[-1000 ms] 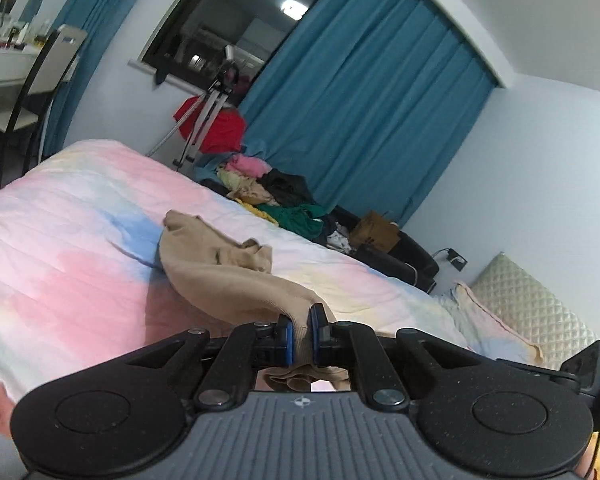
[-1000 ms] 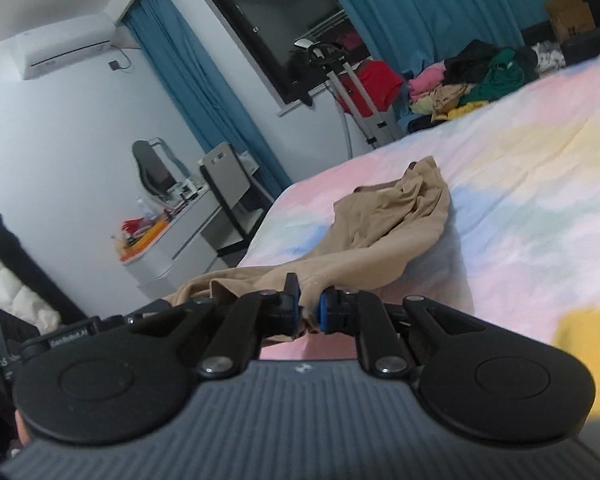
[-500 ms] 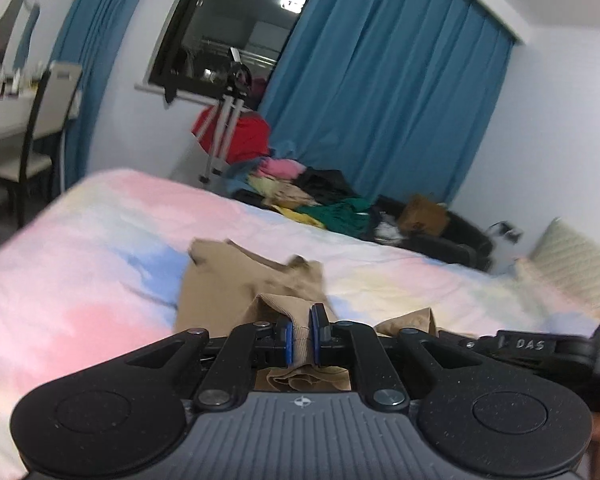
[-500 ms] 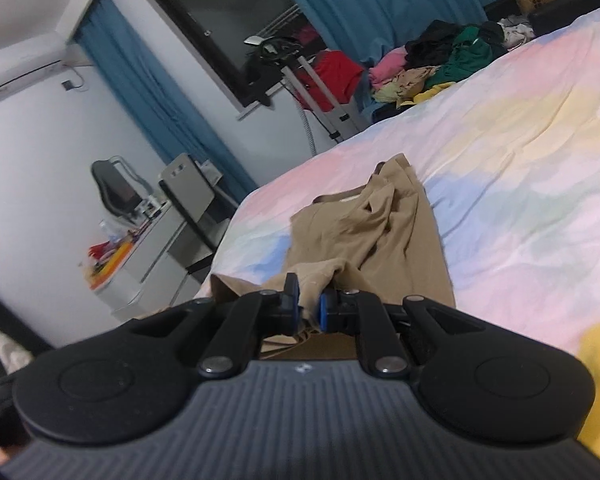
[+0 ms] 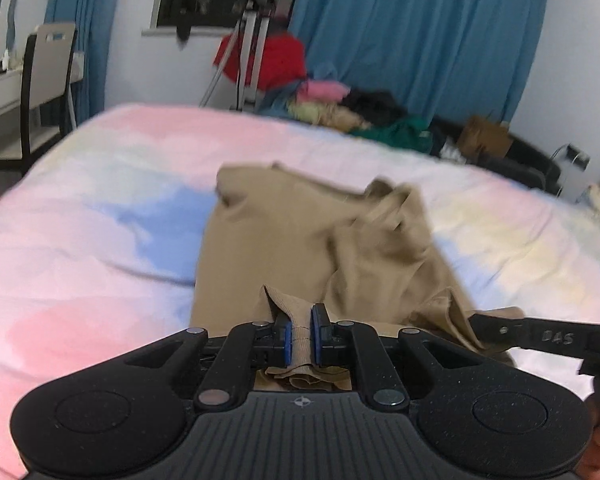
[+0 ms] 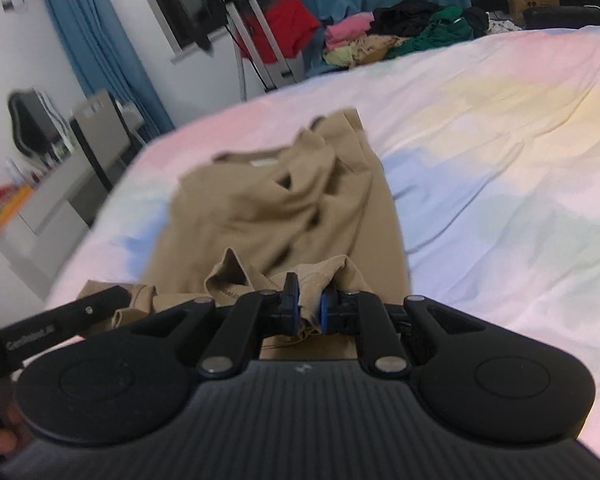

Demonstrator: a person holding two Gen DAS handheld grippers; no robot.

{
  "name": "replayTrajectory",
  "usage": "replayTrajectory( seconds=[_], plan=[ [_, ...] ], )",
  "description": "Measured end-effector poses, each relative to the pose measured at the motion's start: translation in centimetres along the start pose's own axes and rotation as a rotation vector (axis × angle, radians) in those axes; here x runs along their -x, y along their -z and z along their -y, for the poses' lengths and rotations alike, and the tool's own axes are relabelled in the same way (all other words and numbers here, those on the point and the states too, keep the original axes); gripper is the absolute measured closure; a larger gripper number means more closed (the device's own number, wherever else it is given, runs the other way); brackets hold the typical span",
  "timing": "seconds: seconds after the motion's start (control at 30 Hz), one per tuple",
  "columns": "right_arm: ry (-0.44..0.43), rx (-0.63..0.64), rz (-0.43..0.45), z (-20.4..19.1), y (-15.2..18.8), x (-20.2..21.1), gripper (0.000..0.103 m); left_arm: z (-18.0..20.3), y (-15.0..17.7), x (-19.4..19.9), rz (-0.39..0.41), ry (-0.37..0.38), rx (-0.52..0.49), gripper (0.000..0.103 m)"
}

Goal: Fold clothes
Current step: 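Pinch the strip end with both tools and fold it over the strip, then open both tools and lift them off the folded tan shirt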

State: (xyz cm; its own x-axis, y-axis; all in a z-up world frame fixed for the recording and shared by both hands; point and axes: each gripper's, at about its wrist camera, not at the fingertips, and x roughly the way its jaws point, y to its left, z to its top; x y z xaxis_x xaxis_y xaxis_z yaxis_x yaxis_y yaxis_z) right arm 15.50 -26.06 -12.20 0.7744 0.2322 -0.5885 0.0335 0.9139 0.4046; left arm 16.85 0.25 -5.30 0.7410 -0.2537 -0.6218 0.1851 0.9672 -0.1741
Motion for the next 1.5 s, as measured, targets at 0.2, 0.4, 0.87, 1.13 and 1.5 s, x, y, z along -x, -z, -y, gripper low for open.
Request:
replayTrajectory(
  seconds=[0.2, 0.4, 0.87, 1.13, 1.5],
  plan=[
    [0.056, 0.04, -0.048, 0.4, 0.9, -2.9, 0.088, -1.0, 0.9, -2.3, -0.049, 0.0, 0.025, 0.089],
    [0.032, 0.01, -0.062, 0.9, 1.1, -2.3, 0.068, 0.0, 0.5, -0.8, -0.051, 0.026, -0.02, 0.061],
    [0.05, 0.074, 0.178, -2.2, 3.0, 6.3, 0.017, 1.0, 3.1, 8.8, 0.102, 0.004, -0.11, 0.013],
    [0.087, 0.023, 0.137, -0.4, 3.6, 6.7, 0.018, -0.5, 4.3, 7.9, 0.05, -0.112, -0.132, 0.012],
    [0.159, 0.01, -0.013, 0.9, 5.0, 1.3, 0.018, -2.5, 4.8, 3.5, -0.023, -0.134, -0.061, 0.012]
  ],
)
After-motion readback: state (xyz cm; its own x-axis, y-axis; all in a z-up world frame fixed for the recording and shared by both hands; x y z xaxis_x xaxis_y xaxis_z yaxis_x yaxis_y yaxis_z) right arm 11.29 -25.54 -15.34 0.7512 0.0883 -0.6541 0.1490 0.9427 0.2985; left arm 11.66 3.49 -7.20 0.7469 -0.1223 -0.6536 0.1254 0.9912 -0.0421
